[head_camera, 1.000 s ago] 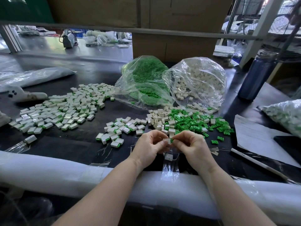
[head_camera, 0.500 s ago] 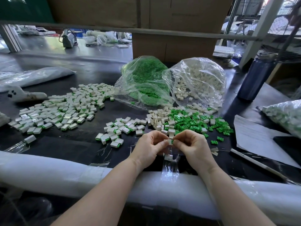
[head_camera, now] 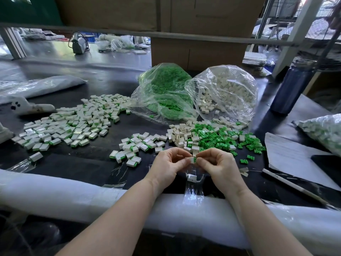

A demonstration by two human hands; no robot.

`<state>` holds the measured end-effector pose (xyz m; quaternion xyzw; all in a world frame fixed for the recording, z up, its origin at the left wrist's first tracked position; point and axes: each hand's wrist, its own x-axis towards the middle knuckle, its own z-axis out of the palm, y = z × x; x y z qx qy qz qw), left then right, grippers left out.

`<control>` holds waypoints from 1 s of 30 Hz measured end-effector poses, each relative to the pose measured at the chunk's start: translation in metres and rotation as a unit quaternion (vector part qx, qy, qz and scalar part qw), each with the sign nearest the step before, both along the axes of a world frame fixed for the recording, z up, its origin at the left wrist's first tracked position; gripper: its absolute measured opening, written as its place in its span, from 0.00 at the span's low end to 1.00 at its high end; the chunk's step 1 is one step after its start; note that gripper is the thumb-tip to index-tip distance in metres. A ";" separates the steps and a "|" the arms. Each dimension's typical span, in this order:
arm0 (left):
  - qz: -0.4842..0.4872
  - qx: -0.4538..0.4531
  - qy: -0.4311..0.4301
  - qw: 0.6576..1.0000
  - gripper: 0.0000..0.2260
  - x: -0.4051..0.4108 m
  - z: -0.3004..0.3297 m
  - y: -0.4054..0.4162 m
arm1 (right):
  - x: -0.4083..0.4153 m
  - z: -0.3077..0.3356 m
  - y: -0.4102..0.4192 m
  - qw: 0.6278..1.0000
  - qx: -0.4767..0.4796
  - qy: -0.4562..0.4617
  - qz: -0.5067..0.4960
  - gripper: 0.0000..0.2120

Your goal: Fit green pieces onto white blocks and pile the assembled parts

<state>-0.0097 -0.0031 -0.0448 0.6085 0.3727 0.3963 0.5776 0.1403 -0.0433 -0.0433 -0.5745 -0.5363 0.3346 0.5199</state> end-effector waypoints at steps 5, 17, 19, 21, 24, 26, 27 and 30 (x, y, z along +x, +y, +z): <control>0.007 -0.019 -0.025 0.999 0.03 -0.001 0.001 -0.001 | -0.001 0.000 0.000 0.999 -0.037 -0.015 0.017 0.09; -0.022 0.033 0.040 0.998 0.05 -0.001 0.000 -0.001 | 0.001 0.000 0.001 0.992 -0.063 -0.094 0.049 0.12; -0.031 0.033 0.039 0.998 0.04 -0.001 0.000 -0.001 | 0.001 0.001 0.001 0.992 -0.070 -0.092 0.055 0.12; -0.035 0.032 0.041 0.998 0.04 -0.002 0.000 -0.001 | 0.002 0.002 0.000 0.991 -0.074 -0.094 0.061 0.11; -0.039 0.038 0.051 0.997 0.03 -0.002 0.000 -0.001 | 0.002 0.003 -0.001 0.989 -0.083 -0.097 0.068 0.11; -0.041 0.040 0.056 0.997 0.03 -0.003 0.000 -0.001 | 0.002 0.004 -0.002 0.989 -0.087 -0.099 0.071 0.11; -0.041 0.041 0.058 0.997 0.04 -0.003 0.000 0.000 | 0.002 0.004 -0.002 0.988 -0.088 -0.100 0.073 0.11; -0.043 0.044 0.066 0.996 0.05 -0.003 0.001 0.000 | 0.001 0.005 -0.001 0.987 -0.092 -0.103 0.078 0.11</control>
